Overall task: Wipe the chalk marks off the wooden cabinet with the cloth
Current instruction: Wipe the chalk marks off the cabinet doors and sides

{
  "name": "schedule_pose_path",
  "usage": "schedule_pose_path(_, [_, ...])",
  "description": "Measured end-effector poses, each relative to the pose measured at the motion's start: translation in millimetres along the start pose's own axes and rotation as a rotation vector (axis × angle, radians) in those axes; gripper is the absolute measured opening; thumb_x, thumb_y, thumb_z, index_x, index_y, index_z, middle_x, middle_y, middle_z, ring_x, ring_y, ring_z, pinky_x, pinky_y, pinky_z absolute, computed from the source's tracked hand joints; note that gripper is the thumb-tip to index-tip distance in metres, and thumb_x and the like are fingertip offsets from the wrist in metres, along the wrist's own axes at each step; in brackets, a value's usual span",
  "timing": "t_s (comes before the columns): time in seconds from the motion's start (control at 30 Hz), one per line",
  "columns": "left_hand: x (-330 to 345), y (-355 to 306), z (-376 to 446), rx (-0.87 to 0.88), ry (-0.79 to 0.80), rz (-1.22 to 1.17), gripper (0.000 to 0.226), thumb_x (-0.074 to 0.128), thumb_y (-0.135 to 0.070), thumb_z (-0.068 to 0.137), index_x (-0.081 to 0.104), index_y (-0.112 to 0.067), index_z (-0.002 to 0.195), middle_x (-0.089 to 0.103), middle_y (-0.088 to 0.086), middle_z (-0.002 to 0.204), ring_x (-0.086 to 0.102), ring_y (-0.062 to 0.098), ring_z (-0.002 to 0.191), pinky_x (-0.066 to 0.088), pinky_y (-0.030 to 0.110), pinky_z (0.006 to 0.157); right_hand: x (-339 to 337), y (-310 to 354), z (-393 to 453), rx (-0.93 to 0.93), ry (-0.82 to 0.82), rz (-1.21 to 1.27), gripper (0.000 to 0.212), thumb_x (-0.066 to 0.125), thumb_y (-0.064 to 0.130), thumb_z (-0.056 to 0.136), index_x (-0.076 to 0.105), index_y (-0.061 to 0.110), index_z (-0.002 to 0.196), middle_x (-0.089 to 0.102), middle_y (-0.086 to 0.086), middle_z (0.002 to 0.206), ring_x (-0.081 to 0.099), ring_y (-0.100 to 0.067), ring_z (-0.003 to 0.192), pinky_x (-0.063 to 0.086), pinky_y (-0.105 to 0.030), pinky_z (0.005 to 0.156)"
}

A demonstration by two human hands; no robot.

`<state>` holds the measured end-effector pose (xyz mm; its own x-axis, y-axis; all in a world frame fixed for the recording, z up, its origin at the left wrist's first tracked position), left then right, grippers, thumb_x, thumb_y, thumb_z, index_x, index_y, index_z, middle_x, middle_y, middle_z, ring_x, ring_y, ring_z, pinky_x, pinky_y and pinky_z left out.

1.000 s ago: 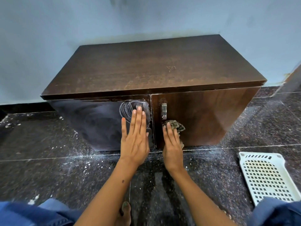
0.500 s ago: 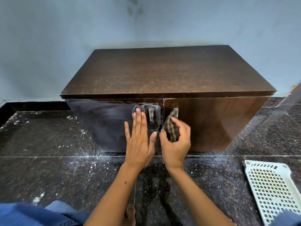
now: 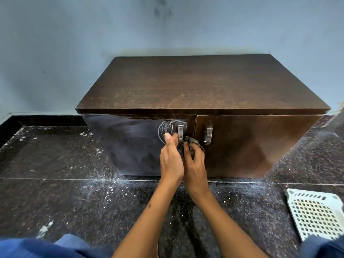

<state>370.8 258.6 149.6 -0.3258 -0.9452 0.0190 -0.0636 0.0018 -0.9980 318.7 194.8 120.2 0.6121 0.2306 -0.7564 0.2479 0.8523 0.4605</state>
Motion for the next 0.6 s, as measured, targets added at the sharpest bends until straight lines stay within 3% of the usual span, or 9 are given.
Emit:
schedule_pose_path(0.17, [3,-6,1,-0.021,0.024,0.104,0.075,0.012,-0.06,0.092,0.046,-0.011,0.138,0.047,0.006,0.142,0.039,0.017,0.135,0.025,0.038,0.116,-19,6,17,0.041,-0.101,0.129,0.054,0.064,0.004,0.087,0.045,0.005,0.137,0.043,-0.02,0.138,0.043,-0.029,0.127,0.043,-0.038,0.104])
schedule_pose_path(0.3, [2,-7,3,-0.024,0.025,0.209,0.064,0.014,-0.054,0.098,0.049,-0.016,0.136,0.05,0.006,0.139,0.042,0.018,0.131,0.029,0.027,0.104,-37,25,33,-0.061,-0.286,0.026,0.045,0.067,0.004,0.084,0.056,-0.006,0.126,0.058,-0.025,0.117,0.058,-0.036,0.109,0.048,-0.037,0.093])
schedule_pose_path(0.4, [3,-10,2,-0.014,0.029,0.236,0.064,0.016,-0.055,0.097,0.049,-0.015,0.135,0.05,0.004,0.139,0.042,0.016,0.13,0.028,0.024,0.099,-29,17,24,-0.055,-0.254,0.109,0.051,0.072,0.0,0.079,0.054,-0.005,0.127,0.056,-0.026,0.119,0.057,-0.037,0.11,0.051,-0.041,0.091])
schedule_pose_path(0.47, [4,-11,3,-0.005,0.042,0.243,0.062,0.018,-0.054,0.097,0.05,-0.014,0.133,0.05,0.001,0.136,0.043,0.013,0.127,0.027,0.022,0.098,-16,3,16,0.002,-0.159,0.228,0.052,0.068,-0.004,0.08,0.053,0.0,0.129,0.052,-0.023,0.126,0.052,-0.034,0.117,0.047,-0.042,0.098])
schedule_pose_path(0.6, [4,-8,-1,-0.028,0.113,0.264,0.061,0.022,-0.059,0.095,0.044,-0.018,0.135,0.043,-0.014,0.117,0.037,0.0,0.109,0.025,0.022,0.093,2,-14,0,0.076,0.012,0.352,0.051,0.061,-0.007,0.083,0.051,0.005,0.133,0.044,-0.012,0.132,0.045,-0.025,0.123,0.043,-0.041,0.1])
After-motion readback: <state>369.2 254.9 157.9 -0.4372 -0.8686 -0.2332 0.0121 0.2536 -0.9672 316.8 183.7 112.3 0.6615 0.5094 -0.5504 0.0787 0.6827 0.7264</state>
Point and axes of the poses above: each hand's wrist, its own z-axis towards the middle knuckle, its own x-axis out of the palm, y = z × x, the point moved 7 cm from there along z, towards the middle knuckle
